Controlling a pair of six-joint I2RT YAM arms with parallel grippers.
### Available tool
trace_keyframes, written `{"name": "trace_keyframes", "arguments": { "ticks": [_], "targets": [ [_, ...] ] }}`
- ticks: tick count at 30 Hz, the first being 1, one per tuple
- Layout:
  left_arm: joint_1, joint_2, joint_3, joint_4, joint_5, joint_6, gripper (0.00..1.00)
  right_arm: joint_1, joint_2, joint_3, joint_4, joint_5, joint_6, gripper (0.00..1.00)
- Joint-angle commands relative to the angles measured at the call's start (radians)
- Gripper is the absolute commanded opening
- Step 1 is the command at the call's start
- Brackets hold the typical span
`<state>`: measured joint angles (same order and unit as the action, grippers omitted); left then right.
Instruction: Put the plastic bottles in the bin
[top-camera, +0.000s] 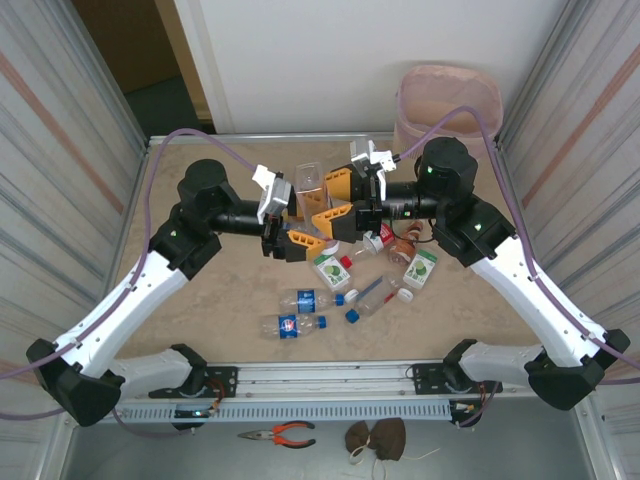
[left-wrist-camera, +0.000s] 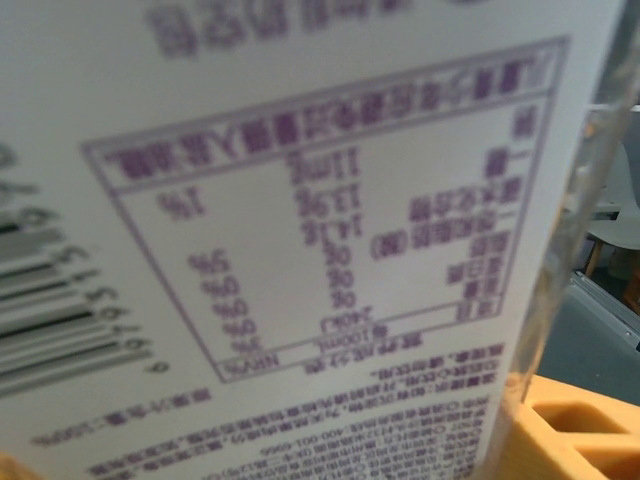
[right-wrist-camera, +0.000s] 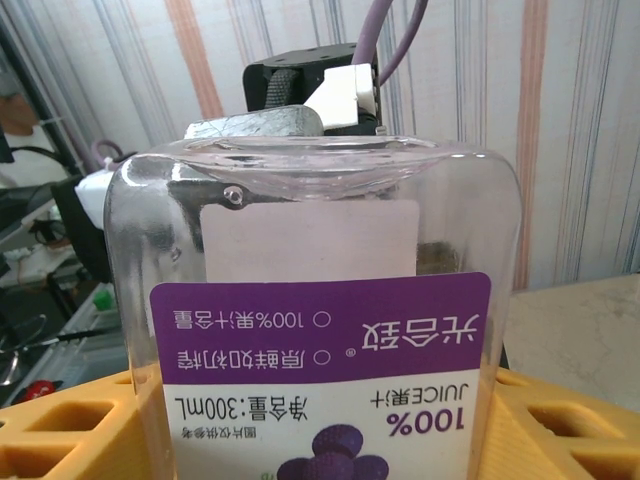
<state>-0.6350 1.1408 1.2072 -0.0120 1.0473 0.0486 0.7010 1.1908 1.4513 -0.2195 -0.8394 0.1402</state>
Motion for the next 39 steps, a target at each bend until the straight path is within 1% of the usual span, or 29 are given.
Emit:
{"name": "trace_keyframes", "arguments": {
  "ticks": [1,3,4,5,7,10,12,15,18,23,25,30,31,34,36,37,39],
  "targets": [
    [-0.002,-0.005,0.034,-0.011,-0.009,0.026,0.39,0.014,-0.009,0.033,-0.007,-0.013,-0.019,0.60],
    [-0.002,-0.009,0.031,-0.011,-0.020,0.025,0.42,0.013,-0.010,0.036,-0.012,-0.006,-0.021,0.58],
    [-0.002,-0.012,0.029,-0.011,-0.028,0.025,0.47,0.014,-0.012,0.037,-0.013,0.000,-0.024,0.57],
    [-0.002,-0.018,0.026,-0.011,-0.041,0.026,0.54,0.014,-0.015,0.037,-0.013,0.008,-0.027,0.57],
    [-0.003,-0.032,0.014,-0.009,-0.070,0.027,0.64,0.012,-0.022,0.037,-0.018,0.036,-0.035,0.57],
    [-0.002,-0.062,-0.012,-0.012,-0.129,0.034,0.74,0.004,-0.029,0.048,-0.041,0.089,-0.053,0.56],
    [0.000,-0.085,-0.032,-0.019,-0.179,0.036,0.77,-0.012,-0.033,0.062,-0.061,0.132,-0.055,0.56],
    [0.004,-0.126,-0.064,-0.028,-0.247,0.037,0.79,-0.063,-0.040,0.076,-0.072,0.192,-0.044,0.56],
    [0.010,-0.159,-0.094,-0.031,-0.295,0.032,0.81,-0.147,-0.036,0.098,-0.075,0.237,-0.023,0.56],
    [0.019,-0.192,-0.124,-0.035,-0.323,0.026,0.81,-0.334,0.009,0.153,-0.087,0.323,0.025,0.56],
    [0.021,-0.199,-0.127,-0.041,-0.327,0.026,0.81,-0.422,0.043,0.181,-0.090,0.369,0.059,0.55],
    [0.022,-0.211,-0.137,-0.047,-0.339,0.026,0.82,-0.599,0.163,0.255,-0.093,0.443,0.110,0.52],
    [0.022,-0.213,-0.139,-0.047,-0.342,0.026,0.81,-0.627,0.190,0.273,-0.093,0.455,0.137,0.51],
    [0.024,-0.220,-0.148,-0.043,-0.352,0.021,0.81,-0.711,0.283,0.332,-0.084,0.511,0.306,0.46],
    [0.024,-0.219,-0.153,-0.034,-0.357,0.019,0.81,-0.743,0.345,0.360,-0.068,0.580,0.432,0.46],
    [0.025,-0.218,-0.156,-0.030,-0.360,0.019,0.81,-0.753,0.371,0.370,-0.055,0.594,0.478,0.46],
    [0.026,-0.214,-0.159,-0.026,-0.366,0.017,0.81,-0.778,0.426,0.378,-0.010,0.628,0.594,0.41]
  ]
}}
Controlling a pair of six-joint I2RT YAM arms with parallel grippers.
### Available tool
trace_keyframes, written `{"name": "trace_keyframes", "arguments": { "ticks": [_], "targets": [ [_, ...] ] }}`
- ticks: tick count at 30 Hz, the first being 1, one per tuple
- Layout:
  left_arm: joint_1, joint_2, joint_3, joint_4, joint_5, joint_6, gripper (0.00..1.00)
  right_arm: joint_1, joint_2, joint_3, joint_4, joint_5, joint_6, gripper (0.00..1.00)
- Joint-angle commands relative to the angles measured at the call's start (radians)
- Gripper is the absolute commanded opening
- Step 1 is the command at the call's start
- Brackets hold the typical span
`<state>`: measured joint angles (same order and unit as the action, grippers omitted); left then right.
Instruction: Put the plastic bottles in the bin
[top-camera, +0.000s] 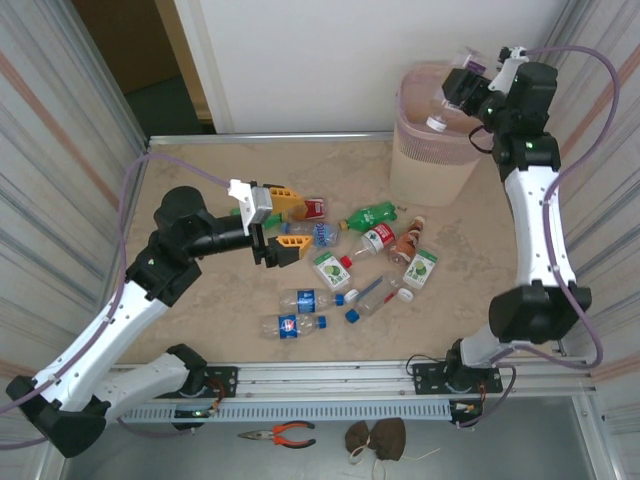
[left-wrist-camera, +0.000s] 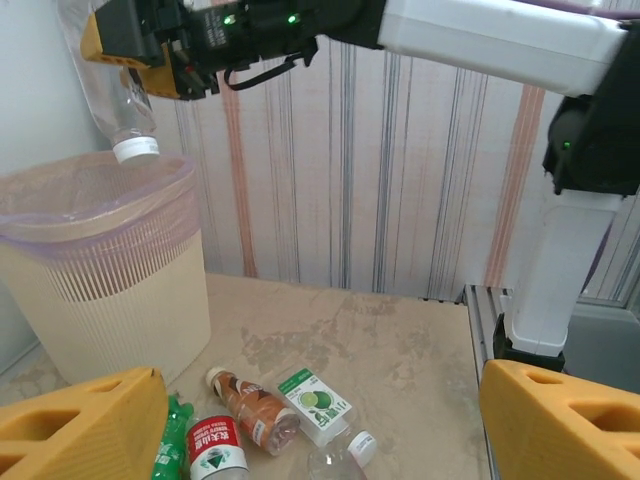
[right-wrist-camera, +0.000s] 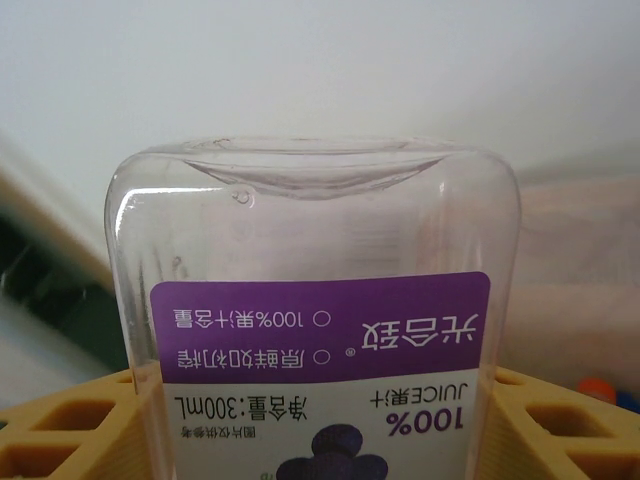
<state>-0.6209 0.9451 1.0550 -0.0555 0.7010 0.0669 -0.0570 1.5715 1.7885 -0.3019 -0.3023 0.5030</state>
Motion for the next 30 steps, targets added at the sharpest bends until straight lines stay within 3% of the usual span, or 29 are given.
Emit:
{"name": "trace_keyframes", "arguments": {
  "ticks": [1,6,13,22,30],
  "targets": [
    [0.012,-0.017,-0.006,0.017,-0.020,-0.001,0.81,-0.028,0.067,0.037,0.093,0.112,0.285,0.40],
    [0.019,-0.016,-0.016,0.025,-0.031,-0.005,0.81,-0.042,0.196,0.052,0.124,0.243,0.608,0.37],
    [0.041,-0.006,-0.034,0.042,-0.033,-0.015,0.81,0.008,0.432,0.349,-0.204,0.421,0.926,0.37],
    [0.070,0.030,-0.041,0.062,-0.014,-0.030,0.81,0.069,0.654,0.611,-0.349,0.518,1.095,0.43],
    [0.088,0.042,-0.046,0.064,-0.008,-0.030,0.81,0.085,0.745,0.655,-0.384,0.577,1.192,0.54]
  ]
}}
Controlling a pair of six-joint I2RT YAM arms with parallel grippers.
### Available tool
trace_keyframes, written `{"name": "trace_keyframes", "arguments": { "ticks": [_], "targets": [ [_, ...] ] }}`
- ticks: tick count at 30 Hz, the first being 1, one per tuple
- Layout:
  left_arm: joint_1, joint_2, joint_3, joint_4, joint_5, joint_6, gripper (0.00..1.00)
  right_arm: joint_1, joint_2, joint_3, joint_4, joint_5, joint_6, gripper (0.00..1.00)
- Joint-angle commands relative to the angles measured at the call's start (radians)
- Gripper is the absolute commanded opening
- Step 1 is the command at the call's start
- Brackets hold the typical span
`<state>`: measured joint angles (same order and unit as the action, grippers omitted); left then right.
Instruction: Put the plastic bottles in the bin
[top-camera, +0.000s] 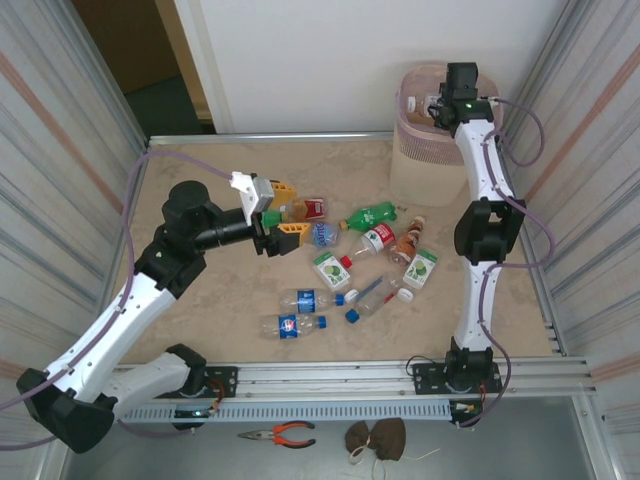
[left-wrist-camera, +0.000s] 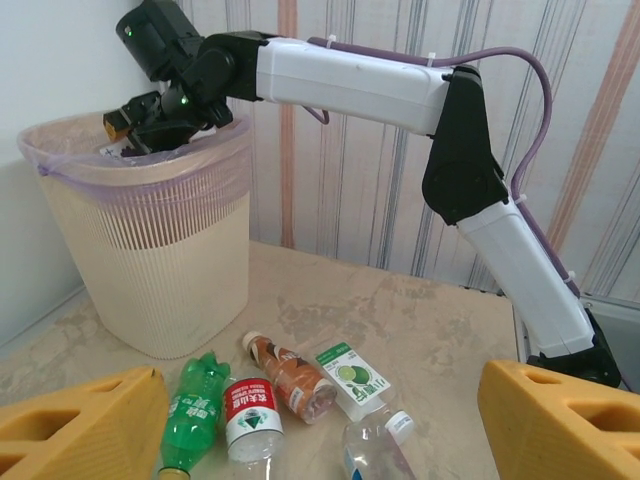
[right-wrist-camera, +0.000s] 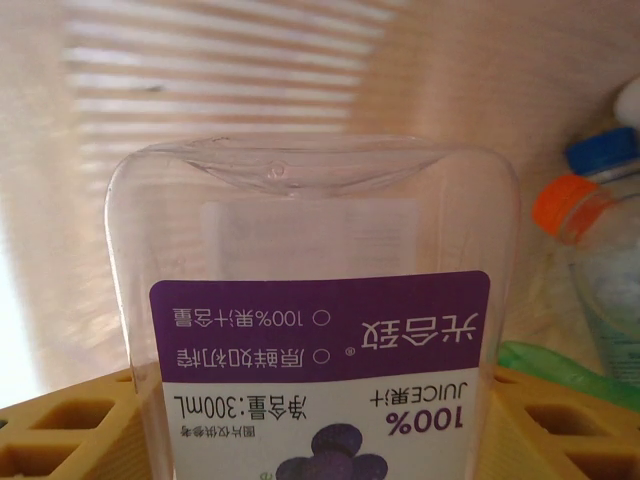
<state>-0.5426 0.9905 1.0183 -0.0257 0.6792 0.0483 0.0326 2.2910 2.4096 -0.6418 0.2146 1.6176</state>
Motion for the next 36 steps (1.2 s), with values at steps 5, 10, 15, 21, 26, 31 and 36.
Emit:
{"name": "trace_keyframes", "arguments": {
  "ticks": [5,10,15,21,26,31,36],
  "targets": [
    [0.021,0.005,-0.015,0.037,0.016,-0.016,0.81,-0.005,0.043,0.034,-0.079,0.063,0.104,0.69],
    [0.030,0.006,-0.014,0.035,0.014,-0.021,0.81,-0.004,0.013,0.037,-0.102,0.079,0.104,0.83],
    [0.032,0.001,-0.017,0.030,-0.002,-0.027,0.81,-0.004,-0.039,0.048,-0.149,0.094,0.102,0.88],
    [0.032,0.002,0.001,-0.036,-0.041,-0.024,0.81,0.002,-0.121,0.046,-0.171,0.092,0.065,0.88],
    [0.032,0.016,0.033,-0.175,-0.044,0.039,0.78,0.011,-0.193,0.042,-0.167,0.095,-0.010,0.87],
    [0.032,0.022,0.057,-0.326,-0.055,0.119,0.78,0.018,-0.267,0.014,-0.129,0.073,-0.118,0.87],
    [0.029,0.022,0.051,-0.438,-0.064,0.160,0.74,0.018,-0.361,-0.072,-0.079,0.040,-0.223,0.86]
  ]
}}
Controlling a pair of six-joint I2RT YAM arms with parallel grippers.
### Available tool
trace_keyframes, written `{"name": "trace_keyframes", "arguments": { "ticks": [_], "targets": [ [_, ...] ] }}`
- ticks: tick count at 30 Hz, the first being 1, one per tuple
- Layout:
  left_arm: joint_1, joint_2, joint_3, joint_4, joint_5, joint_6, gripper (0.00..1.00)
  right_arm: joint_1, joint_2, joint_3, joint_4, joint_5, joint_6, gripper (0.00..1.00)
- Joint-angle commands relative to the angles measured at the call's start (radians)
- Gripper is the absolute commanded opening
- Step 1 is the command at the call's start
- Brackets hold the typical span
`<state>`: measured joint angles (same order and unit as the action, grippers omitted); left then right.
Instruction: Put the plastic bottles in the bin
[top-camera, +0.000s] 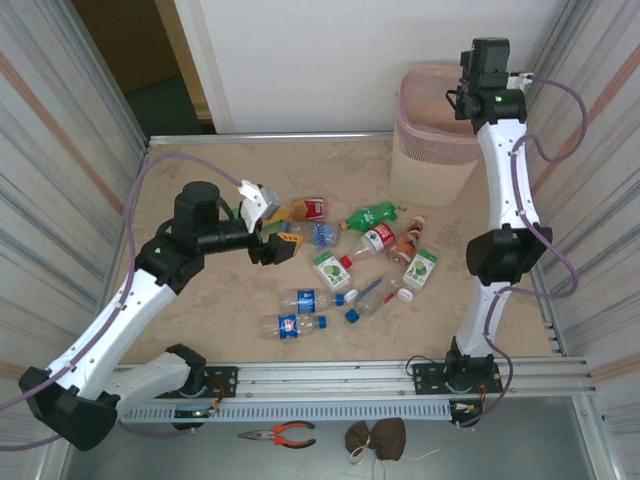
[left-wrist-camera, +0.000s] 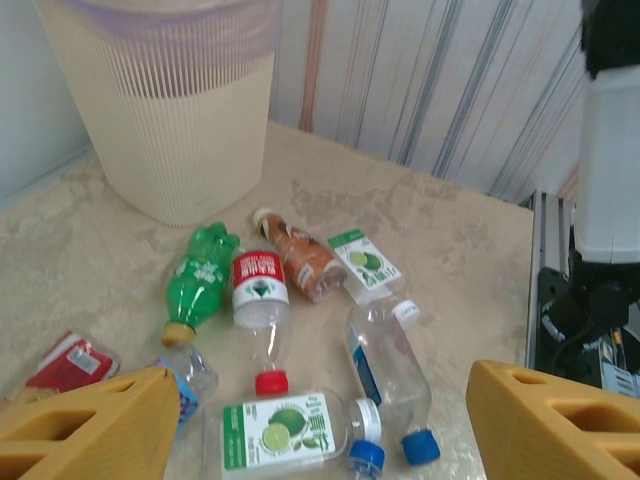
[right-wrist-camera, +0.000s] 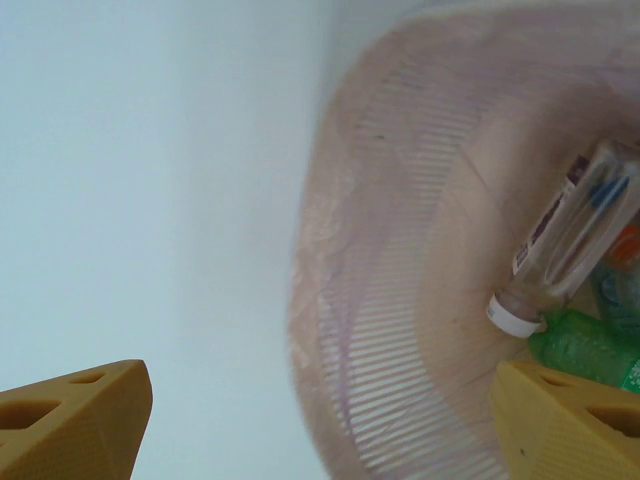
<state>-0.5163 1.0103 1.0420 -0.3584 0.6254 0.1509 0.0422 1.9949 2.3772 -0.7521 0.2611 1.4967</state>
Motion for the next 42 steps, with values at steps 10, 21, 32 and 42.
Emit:
{"name": "trace_keyframes", "arguments": {
  "ticks": [10,21,32,42],
  "targets": [
    [-0.169,-0.012,-0.044,-0.290,-0.268,0.068,0.73,-0.001,-0.321,-0.392,0.173,-0.045,-0.216,0.85],
    [-0.420,0.049,-0.172,-0.368,-0.547,-0.201,0.77,-0.068,-0.549,-0.749,0.247,-0.120,-0.246,0.84],
    [-0.503,0.169,-0.237,-0.375,-0.628,-0.345,0.84,-0.099,-0.679,-0.930,0.234,-0.163,-0.282,0.84],
    [-0.528,0.254,-0.267,-0.346,-0.639,-0.397,0.86,-0.109,-0.739,-0.981,0.221,-0.165,-0.296,0.84]
  ]
}}
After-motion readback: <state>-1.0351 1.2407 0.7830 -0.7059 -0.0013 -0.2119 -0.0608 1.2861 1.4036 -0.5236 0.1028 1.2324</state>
